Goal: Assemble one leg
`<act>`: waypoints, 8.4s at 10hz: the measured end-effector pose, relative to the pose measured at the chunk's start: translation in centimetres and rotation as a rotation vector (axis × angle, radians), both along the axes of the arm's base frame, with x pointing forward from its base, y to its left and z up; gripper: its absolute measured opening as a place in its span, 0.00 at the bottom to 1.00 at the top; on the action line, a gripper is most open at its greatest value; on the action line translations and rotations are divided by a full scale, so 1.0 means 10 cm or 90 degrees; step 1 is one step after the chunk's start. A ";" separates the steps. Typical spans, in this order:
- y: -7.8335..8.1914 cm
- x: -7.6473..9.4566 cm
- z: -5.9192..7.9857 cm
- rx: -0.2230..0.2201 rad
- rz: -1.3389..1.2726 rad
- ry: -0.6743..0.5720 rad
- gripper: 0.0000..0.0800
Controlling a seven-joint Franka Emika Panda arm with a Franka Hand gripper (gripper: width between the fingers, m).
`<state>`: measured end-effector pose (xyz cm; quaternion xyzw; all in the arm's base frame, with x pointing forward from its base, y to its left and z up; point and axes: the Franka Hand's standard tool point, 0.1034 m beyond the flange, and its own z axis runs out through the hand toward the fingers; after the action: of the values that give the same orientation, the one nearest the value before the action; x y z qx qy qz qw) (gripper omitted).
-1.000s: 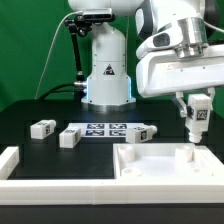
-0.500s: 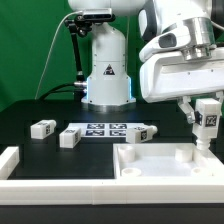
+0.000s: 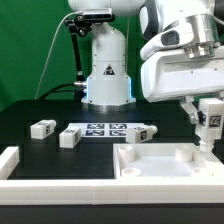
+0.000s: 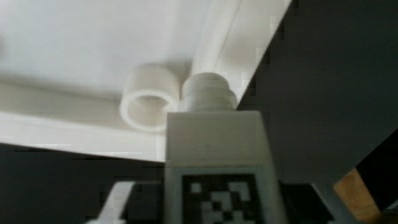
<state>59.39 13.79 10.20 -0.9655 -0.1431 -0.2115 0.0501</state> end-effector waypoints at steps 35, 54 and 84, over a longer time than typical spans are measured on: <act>-0.08 0.16 -0.22 -0.020 0.028 0.312 0.81; -0.23 0.35 -0.29 -0.014 -0.029 0.368 0.36; -0.22 0.42 -0.33 -0.037 -0.033 0.278 0.48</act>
Offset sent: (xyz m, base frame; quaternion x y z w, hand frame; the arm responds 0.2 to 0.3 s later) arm 0.0115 -0.0112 -0.0132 0.0051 -0.0046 -0.0154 0.9999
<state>63.62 11.62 6.87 -0.9928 -0.1102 0.0054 0.0470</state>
